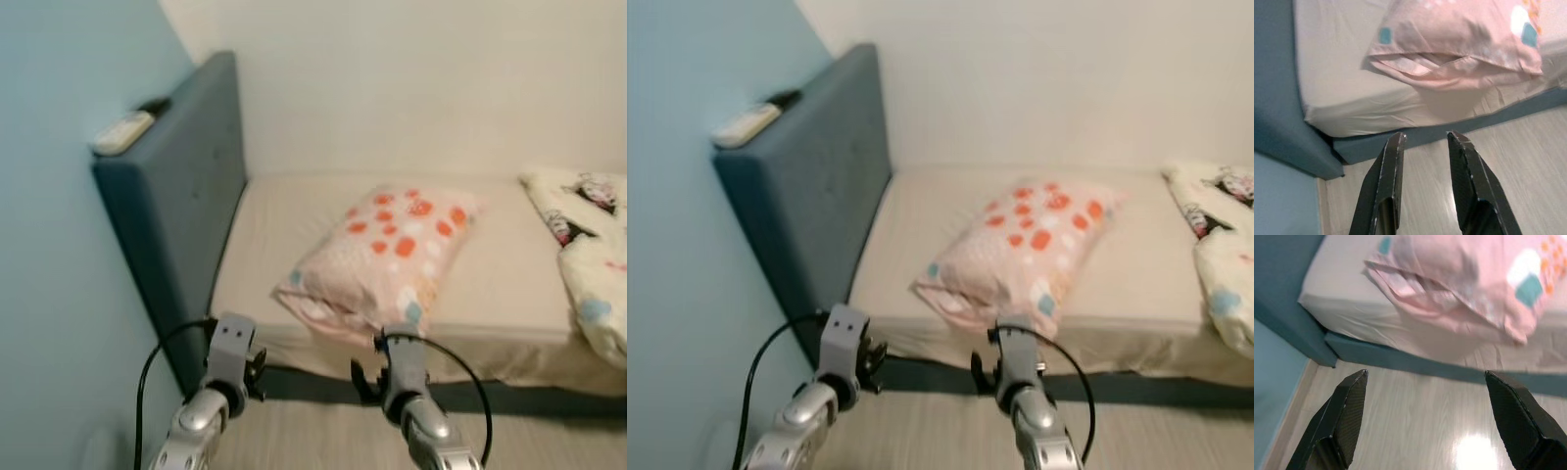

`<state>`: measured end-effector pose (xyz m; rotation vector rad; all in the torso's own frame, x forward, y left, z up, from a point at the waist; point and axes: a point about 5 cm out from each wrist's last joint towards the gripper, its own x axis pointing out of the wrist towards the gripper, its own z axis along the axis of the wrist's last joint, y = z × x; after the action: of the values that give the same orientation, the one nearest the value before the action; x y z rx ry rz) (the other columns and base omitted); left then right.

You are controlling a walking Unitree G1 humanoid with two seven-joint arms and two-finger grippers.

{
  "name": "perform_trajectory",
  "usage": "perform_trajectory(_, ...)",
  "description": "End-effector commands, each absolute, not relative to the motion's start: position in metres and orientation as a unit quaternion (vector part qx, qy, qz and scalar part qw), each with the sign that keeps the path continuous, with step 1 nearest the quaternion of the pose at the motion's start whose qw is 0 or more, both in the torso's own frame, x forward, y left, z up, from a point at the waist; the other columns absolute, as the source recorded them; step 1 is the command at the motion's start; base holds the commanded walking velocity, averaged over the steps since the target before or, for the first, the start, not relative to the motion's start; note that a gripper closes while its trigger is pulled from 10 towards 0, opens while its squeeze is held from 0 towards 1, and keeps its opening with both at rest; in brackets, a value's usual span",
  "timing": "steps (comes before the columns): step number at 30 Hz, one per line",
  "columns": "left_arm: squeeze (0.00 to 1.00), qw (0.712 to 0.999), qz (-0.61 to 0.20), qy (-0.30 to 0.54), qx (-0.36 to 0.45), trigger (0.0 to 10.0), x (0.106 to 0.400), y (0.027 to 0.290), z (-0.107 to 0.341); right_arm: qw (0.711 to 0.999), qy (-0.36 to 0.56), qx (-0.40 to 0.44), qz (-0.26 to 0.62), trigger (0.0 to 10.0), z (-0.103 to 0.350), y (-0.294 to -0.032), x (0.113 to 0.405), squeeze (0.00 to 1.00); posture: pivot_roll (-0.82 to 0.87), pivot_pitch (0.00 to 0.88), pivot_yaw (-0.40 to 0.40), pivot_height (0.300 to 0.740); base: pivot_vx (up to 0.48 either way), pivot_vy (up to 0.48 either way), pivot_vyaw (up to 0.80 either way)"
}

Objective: Clean up the room

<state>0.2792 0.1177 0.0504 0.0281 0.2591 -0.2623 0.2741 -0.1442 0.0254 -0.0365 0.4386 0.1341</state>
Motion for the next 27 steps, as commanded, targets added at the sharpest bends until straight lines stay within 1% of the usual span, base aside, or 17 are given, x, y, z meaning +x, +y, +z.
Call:
perform_trajectory(1, 0.0, 0.982, -0.132, 0.133, 0.015, 10.0, 0.2779, 0.1163, 0.0484, 0.974, 0.218, -0.012, 0.06, 10.0, 0.026, -0.1475, 0.2747, 0.0, -0.04, 0.052, 0.013, 0.74, 0.0, 0.0, -0.8)
perform_trajectory(9, 0.0, 0.982, -0.13, 0.132, 0.017, 10.0, 0.278, 0.1179, 0.0487, 0.974, 0.218, -0.011, 0.06, 10.0, 0.026, -0.1476, 0.2747, 0.0, -0.03, 0.052, 0.017, 0.74, 0.0, 0.0, -0.8)
perform_trajectory(11, 0.0, 0.983, -0.125, 0.131, 0.015, 10.0, 0.2781, 0.1195, 0.0489, 0.974, 0.215, -0.022, 0.067, 10.0, 0.0258, -0.1468, 0.2745, 0.0, -0.03, 0.054, 0.018, 0.74, 0.0, 0.0, 0.0)
perform_trajectory(25, 0.0, 0.987, -0.106, 0.124, 0.006, 10.0, 0.2792, 0.1241, 0.0512, 0.975, 0.207, -0.02, 0.074, 10.0, 0.0279, -0.144, 0.2755, 0.0, -0.03, 0.057, 0.019, 0.74, 0.0, 0.0, 0.0)
perform_trajectory(27, 0.0, 0.987, -0.105, 0.125, 0.009, 10.0, 0.2792, 0.1239, 0.051, 0.975, 0.206, -0.021, 0.075, 10.0, 0.0279, -0.1441, 0.2754, 0.0, -0.03, 0.057, 0.017, 0.74, 0.0, -0.398, 0.0)
